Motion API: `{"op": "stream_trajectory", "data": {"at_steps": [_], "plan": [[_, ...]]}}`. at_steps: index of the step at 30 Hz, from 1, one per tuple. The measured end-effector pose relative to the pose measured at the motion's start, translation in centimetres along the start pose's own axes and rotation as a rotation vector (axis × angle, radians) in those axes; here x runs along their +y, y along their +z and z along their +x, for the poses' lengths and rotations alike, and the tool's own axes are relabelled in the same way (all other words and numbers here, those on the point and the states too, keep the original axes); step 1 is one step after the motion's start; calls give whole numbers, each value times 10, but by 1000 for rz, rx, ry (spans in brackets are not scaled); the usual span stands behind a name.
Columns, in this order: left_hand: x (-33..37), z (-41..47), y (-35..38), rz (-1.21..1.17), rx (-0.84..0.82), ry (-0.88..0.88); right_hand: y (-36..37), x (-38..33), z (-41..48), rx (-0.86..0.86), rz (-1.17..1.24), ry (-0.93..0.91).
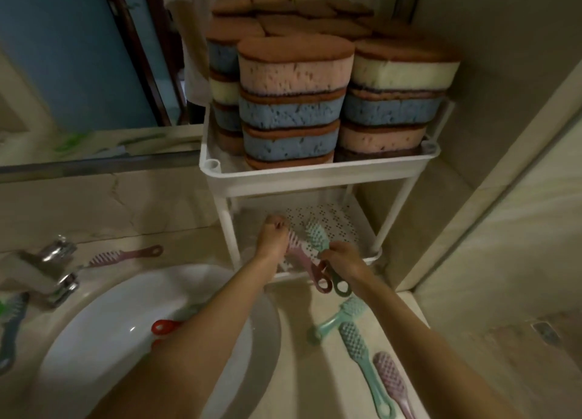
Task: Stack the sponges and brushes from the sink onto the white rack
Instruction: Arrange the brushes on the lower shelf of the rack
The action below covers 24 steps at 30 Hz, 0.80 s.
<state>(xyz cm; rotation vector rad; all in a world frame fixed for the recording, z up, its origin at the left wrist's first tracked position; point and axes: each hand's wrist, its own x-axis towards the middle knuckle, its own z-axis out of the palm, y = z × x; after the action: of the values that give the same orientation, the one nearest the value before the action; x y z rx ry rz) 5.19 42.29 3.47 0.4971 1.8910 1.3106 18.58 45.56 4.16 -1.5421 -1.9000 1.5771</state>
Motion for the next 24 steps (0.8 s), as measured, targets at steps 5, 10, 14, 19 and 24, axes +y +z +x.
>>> {"op": "stream_trajectory", "data": {"at_steps": [5, 10, 14, 19, 24], "plan": [[-5, 47, 3, 297, 58, -53, 7, 3, 46, 53, -132, 25], [-13, 62, 3, 354, 80, 26, 24, 1, 74, 50, -230, 26], [-13, 65, 7, 298, 127, 44, 31, -3, 82, 88, -291, -2], [-14, 48, 7, 252, 168, 189, 33, -3, 82, 103, -332, -83], [-43, 35, 3, 652, -8, 365, 31, 8, 82, 99, -568, -243]]}}
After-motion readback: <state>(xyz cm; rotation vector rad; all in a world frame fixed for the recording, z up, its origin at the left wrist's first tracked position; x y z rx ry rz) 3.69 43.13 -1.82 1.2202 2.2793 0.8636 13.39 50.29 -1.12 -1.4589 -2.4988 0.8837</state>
